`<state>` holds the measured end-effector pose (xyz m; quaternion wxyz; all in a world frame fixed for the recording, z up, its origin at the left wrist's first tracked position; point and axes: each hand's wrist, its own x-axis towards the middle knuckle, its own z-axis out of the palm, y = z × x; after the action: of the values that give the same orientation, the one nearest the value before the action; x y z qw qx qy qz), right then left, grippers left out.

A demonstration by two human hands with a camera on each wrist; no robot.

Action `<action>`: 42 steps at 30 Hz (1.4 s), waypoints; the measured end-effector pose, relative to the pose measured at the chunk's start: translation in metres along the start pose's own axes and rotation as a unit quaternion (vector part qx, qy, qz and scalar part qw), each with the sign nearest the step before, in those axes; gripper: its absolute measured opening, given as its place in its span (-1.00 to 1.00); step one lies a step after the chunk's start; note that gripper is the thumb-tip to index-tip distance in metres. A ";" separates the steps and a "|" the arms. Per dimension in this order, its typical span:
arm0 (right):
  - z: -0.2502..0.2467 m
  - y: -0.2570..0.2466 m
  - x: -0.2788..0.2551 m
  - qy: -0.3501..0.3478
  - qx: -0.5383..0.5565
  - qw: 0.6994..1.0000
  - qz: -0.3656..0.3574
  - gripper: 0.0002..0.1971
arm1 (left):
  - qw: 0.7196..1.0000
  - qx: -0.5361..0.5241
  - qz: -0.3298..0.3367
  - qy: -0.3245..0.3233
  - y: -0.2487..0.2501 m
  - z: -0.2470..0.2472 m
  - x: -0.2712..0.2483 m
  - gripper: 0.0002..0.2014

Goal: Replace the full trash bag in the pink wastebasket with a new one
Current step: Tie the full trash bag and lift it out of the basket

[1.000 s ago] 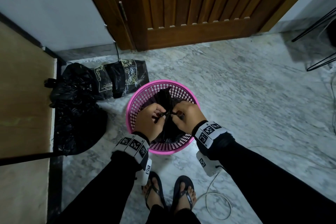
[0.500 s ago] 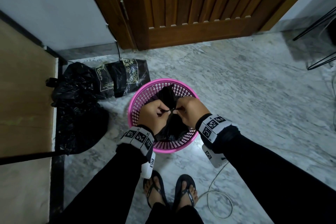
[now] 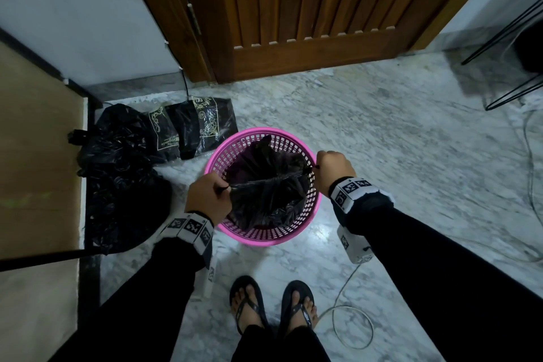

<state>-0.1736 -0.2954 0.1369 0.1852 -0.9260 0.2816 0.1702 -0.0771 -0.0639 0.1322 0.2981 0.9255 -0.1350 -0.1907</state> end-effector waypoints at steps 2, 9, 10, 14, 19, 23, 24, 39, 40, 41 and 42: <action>0.003 0.007 -0.002 -0.007 -0.010 1.000 0.006 -0.78 | 1.000 -0.012 -0.012 0.005 -0.010 -0.002 -0.003 -0.86; 0.008 0.024 -0.005 -0.002 -0.003 0.999 0.053 -0.89 | 0.996 -0.005 -0.080 0.026 -0.033 -0.005 -0.012 -0.88; 0.009 0.029 -0.005 -0.002 -0.005 0.998 0.066 -0.87 | 0.995 -0.001 -0.091 0.032 -0.035 -0.008 -0.011 -0.94; 0.011 0.045 -0.008 -0.015 -0.010 0.992 0.122 -0.88 | 0.989 0.015 -0.141 0.042 -0.041 -0.017 -0.011 -0.93; 0.018 0.048 -0.009 0.020 0.030 0.990 0.134 -0.89 | 0.983 -0.019 -0.177 0.053 -0.032 -0.012 -0.025 -0.95; 0.023 0.049 -0.010 0.031 0.052 0.989 0.138 -0.82 | 0.979 -0.092 -0.167 0.073 -0.016 -0.008 -0.031 -0.88; 0.025 0.049 -0.012 0.034 0.052 0.989 0.131 -0.82 | 0.978 -0.118 -0.155 0.070 -0.012 -0.008 -0.030 -0.86; 0.074 -0.067 -0.016 -0.057 0.006 0.991 -0.119 -0.06 | 0.956 -0.265 -0.124 0.036 -0.001 -0.012 -0.044 -0.69; 0.076 -0.071 -0.012 -0.078 -0.010 0.990 -0.117 -0.14 | 0.952 -0.273 -0.129 0.044 -0.003 -0.012 -0.045 -0.71; 0.078 -0.074 -0.009 -0.098 -0.019 0.989 -0.113 -0.25 | 0.950 -0.279 -0.134 0.050 -0.005 -0.013 -0.046 -0.74; 0.081 -0.076 -0.006 -0.116 -0.021 0.987 -0.109 -0.34 | 0.946 -0.287 -0.139 0.057 -0.007 -0.014 -0.047 -0.77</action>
<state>-0.1514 -0.1986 0.0873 0.2144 -0.9287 0.1523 0.2614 -0.1120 -0.0346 0.1516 0.5288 0.8196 0.0725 -0.2081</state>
